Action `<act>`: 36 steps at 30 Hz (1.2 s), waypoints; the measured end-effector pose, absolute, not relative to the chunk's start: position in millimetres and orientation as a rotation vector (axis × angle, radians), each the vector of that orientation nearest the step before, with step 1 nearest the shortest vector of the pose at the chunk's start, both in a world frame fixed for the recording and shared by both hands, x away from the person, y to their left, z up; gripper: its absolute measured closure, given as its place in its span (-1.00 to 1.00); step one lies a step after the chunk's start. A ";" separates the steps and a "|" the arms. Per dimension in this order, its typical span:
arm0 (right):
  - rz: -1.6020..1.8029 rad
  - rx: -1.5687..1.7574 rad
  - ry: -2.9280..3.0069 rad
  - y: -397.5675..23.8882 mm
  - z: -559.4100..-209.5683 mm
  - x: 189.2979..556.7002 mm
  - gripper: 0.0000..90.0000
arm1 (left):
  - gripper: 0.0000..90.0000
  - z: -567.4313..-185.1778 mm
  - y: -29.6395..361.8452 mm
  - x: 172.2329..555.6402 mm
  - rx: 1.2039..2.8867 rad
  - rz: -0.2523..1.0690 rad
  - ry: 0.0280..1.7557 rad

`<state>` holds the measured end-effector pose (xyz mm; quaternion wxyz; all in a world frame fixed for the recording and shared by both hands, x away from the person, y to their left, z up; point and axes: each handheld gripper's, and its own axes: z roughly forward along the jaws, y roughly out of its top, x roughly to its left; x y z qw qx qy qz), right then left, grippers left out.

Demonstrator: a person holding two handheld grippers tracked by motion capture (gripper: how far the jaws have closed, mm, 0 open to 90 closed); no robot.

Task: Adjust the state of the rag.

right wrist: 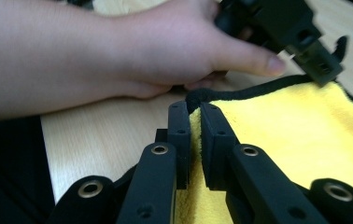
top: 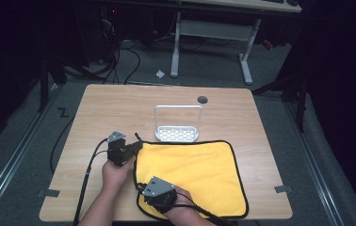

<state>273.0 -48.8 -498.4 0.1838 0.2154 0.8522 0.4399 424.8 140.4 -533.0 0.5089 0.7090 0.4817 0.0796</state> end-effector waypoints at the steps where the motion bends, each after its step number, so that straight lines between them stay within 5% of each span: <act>1: 1.250 0.602 2.395 -48.9 -496.9 273.4 0.87 | 0.91 -532.8 143.4 424.7 1.682 0.172 1.171; 10: 1.297 0.536 2.387 -24.6 -486.9 270.8 0.87 | 0.91 -524.3 174.4 416.1 1.604 0.183 1.207; 23: 1.354 0.359 2.452 57.3 -478.6 266.1 0.87 | 0.91 -508.3 273.0 381.6 1.470 0.291 1.332; 36: 1.342 0.406 2.410 26.0 -473.4 267.7 0.87 | 0.91 -503.6 233.3 389.4 1.497 0.307 1.300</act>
